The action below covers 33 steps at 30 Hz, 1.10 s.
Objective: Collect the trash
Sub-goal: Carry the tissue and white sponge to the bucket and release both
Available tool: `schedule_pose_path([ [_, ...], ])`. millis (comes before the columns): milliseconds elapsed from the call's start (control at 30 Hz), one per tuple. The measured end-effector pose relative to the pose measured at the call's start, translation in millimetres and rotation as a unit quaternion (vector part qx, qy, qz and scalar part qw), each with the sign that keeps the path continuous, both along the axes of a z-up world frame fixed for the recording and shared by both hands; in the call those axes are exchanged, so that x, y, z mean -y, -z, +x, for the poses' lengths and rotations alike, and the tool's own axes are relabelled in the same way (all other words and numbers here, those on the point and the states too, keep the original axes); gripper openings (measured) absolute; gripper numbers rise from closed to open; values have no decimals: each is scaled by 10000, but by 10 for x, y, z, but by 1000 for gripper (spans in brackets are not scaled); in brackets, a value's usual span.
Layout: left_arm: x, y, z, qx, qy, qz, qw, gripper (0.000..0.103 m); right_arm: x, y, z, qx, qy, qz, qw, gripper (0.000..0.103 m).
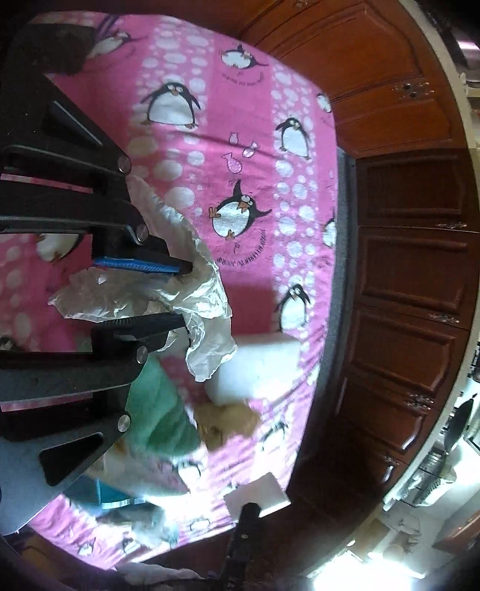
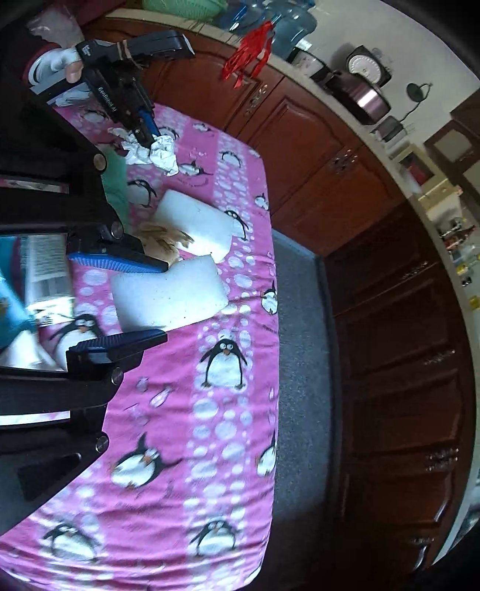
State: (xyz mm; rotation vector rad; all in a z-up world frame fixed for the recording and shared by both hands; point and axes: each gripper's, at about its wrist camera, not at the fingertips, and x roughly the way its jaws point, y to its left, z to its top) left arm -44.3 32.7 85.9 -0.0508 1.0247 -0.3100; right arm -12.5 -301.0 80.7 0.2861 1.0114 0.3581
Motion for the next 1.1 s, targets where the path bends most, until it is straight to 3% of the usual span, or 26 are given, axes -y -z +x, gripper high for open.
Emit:
schedule_pose_path([
  [333,593,-523,-407,438,497,-141,9977,18,267,-246,-634,355,143,11,9993,29],
  [733,1578,-765,-806,697,1343,-92,9884,18,906,-343,-1232,497,701,-121,9962,29],
  [1100,2426,-866,-1082,775,2101,-68,9746,18,1640,-377,-1686,547,1433,-104,9881,29],
])
